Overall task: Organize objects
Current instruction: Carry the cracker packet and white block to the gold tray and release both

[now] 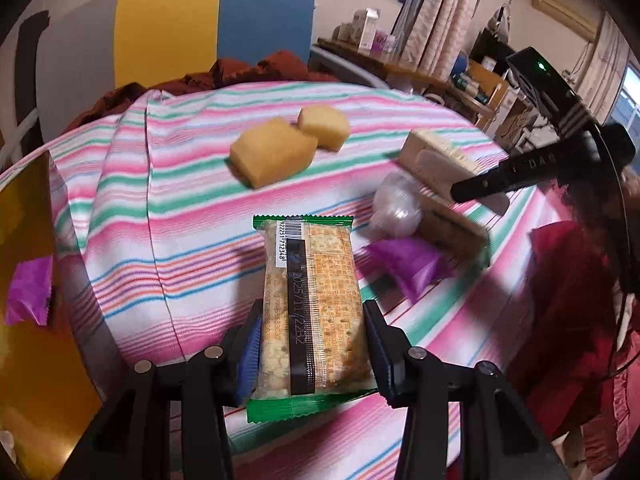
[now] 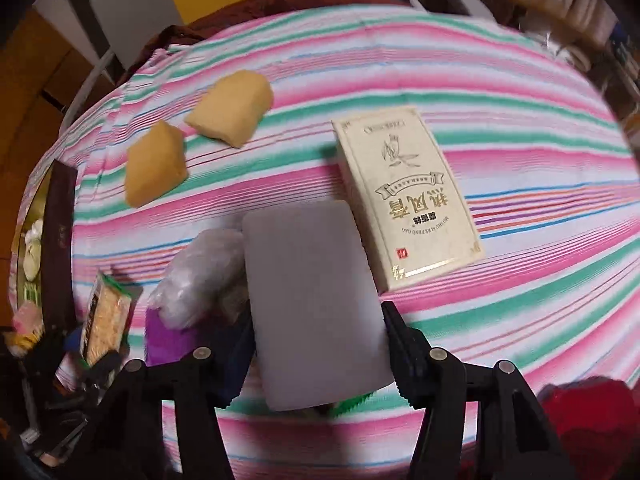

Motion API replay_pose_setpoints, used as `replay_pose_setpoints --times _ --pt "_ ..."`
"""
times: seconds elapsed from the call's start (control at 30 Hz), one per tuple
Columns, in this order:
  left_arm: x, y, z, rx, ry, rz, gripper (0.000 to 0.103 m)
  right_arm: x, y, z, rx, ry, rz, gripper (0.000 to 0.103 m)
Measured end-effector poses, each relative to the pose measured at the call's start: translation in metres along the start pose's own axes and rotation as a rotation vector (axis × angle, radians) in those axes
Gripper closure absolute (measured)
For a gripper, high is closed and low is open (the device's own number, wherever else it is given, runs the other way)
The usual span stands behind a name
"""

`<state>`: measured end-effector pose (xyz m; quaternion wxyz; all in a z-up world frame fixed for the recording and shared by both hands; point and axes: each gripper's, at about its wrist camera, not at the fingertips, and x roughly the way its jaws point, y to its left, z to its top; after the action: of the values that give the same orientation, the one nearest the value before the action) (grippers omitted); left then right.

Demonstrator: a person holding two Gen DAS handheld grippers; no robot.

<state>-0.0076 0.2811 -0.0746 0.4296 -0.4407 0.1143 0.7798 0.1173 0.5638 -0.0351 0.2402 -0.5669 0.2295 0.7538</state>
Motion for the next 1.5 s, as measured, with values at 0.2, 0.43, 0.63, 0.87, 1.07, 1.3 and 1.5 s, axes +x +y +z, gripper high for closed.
replay_pose_setpoints --times 0.2,0.43,0.63,0.87,1.07,1.3,1.5 --pt "-0.043 0.006 0.005 -0.03 -0.084 0.004 0.056 -0.04 0.04 -0.019 -0.074 -0.108 0.063 0.043" --pt "-0.096 0.047 0.0 -0.147 -0.166 0.094 0.056 -0.061 0.124 -0.026 -0.191 -0.22 0.171 0.043" --pt "-0.13 0.11 -0.012 -0.284 -0.213 0.207 0.056 -0.057 0.209 -0.025 -0.307 -0.24 0.271 0.042" --pt "-0.153 0.182 -0.031 -0.45 -0.239 0.327 0.056 -0.033 0.292 -0.014 -0.376 -0.205 0.34 0.042" --pt "-0.165 0.215 -0.043 -0.527 -0.257 0.394 0.056 -0.013 0.354 -0.004 -0.458 -0.175 0.371 0.042" --pt "-0.182 0.226 -0.062 -0.573 -0.274 0.435 0.056 0.0 0.404 0.001 -0.49 -0.173 0.36 0.039" --pt "-0.192 0.22 -0.071 -0.563 -0.272 0.472 0.055 0.002 0.43 0.002 -0.504 -0.215 0.363 0.01"
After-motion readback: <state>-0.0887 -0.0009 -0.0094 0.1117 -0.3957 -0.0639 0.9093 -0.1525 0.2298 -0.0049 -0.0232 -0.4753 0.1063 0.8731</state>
